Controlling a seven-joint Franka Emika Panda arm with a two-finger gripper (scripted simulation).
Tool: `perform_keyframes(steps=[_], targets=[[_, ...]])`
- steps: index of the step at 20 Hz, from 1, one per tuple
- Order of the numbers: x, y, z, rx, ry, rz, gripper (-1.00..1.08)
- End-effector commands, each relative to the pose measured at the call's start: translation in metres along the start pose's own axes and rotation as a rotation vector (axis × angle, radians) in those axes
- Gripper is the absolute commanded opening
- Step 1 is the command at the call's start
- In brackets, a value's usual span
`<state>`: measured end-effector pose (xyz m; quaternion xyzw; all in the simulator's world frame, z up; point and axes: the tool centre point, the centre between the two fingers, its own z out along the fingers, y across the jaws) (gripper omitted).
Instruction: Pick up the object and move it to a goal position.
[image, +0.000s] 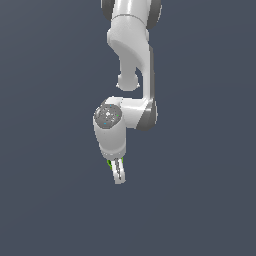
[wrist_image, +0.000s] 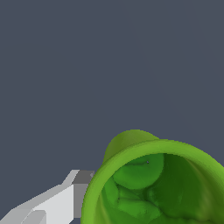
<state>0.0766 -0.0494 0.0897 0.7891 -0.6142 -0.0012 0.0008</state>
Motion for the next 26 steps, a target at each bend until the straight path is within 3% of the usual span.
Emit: perform_keyframes(steps=[1,16,26], targets=[[0.012,-0.001,-0.022,0.002,0.001,0.001,-1.00],[0.087,-0.004,-0.165,0.002,0.002,0.001,-1.00],[0.120,-0.008,-0.227,0.002,0.002,0.000,-1.00]])
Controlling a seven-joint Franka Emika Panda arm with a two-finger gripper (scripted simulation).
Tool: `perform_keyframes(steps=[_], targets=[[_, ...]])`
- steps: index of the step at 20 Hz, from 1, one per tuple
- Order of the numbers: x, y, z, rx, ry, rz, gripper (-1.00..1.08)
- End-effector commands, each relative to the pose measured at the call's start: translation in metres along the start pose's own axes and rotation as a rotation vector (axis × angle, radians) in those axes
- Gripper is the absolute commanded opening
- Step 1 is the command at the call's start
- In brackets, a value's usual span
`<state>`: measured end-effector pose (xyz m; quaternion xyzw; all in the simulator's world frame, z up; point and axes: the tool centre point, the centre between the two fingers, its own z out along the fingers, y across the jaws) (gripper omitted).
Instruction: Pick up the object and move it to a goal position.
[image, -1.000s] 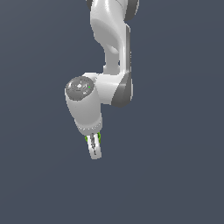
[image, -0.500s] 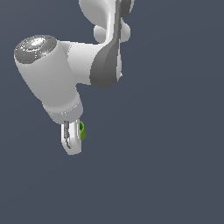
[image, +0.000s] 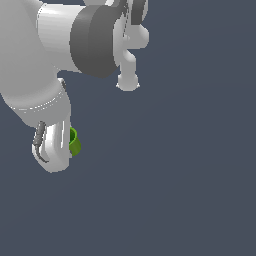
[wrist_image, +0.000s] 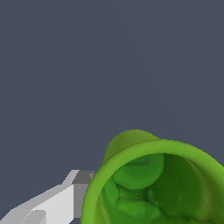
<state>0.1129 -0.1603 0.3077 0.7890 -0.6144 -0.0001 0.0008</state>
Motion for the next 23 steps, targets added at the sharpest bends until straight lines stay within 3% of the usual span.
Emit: perform_keyframes(steps=[1,10,23], targets=[[0.006,-0.001,-0.013,0.001,0.000,-0.001,-1.00],[0.021,-0.004,-0.040,0.001,0.000,-0.001,-1.00],[0.027,-0.005,-0.048,0.001,-0.001,-0.001,-1.00]])
